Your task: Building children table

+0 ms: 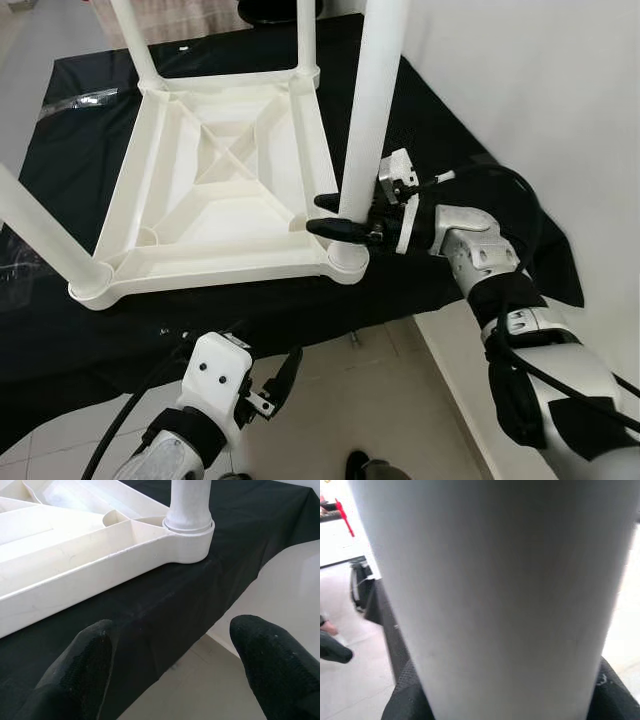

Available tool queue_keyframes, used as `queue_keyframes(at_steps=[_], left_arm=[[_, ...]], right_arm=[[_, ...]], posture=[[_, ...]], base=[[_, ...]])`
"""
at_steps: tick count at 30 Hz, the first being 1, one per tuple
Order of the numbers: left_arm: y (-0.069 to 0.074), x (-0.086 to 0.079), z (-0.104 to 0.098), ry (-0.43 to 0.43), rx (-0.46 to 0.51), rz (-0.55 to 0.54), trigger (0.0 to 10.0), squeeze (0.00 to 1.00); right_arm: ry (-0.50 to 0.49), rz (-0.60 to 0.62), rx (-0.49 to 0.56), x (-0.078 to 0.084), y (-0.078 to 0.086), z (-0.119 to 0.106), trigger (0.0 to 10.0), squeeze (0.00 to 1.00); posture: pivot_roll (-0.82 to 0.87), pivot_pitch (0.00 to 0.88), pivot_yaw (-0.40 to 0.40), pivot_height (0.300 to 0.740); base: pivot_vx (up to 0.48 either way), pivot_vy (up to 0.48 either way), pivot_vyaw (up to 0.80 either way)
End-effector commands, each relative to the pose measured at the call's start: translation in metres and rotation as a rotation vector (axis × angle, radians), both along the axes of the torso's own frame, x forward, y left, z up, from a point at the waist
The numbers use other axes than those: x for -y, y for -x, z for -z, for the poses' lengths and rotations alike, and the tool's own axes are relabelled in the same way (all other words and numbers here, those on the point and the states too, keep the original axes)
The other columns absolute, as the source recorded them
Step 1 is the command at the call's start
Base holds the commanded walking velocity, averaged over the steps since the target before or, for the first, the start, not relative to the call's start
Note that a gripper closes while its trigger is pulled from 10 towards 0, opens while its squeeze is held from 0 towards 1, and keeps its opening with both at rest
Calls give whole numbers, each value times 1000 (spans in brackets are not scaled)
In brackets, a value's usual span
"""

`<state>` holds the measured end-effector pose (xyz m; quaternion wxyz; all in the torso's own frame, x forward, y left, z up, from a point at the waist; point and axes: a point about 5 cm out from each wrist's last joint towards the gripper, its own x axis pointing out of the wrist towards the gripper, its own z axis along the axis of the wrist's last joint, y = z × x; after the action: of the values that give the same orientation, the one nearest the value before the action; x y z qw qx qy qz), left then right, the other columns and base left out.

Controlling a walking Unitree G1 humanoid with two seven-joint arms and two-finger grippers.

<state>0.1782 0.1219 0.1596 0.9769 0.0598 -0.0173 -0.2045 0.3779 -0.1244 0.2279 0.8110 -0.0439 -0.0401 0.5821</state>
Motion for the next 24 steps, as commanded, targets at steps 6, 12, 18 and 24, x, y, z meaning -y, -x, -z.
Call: queue_keyframes(at_steps=[6, 12, 18, 24], left_arm=[[-2, 1, 4, -14, -19, 1, 10000, 0], [-12, -3, 5, -28, -7, 15, 10000, 0], [-19, -2, 6, -31, -1, 16, 10000, 0], [-24, -2, 6, -30, 15, 5, 10000, 0]], right_arm=[[-58, 304, -28, 1, 23, 34, 0, 0], [-27, 769, -121, -102, 92, 66, 0, 0], [-19, 743, -97, -111, 74, 69, 0, 0], [-58, 732, -94, -100, 62, 58, 10000, 0]], posture=[[53, 236, -40, 740], [16, 230, -20, 740], [25, 191, -27, 740], [22, 170, -49, 740]], base=[[0, 0, 0], [0, 0, 0], [0, 0, 0], [0, 0, 0]])
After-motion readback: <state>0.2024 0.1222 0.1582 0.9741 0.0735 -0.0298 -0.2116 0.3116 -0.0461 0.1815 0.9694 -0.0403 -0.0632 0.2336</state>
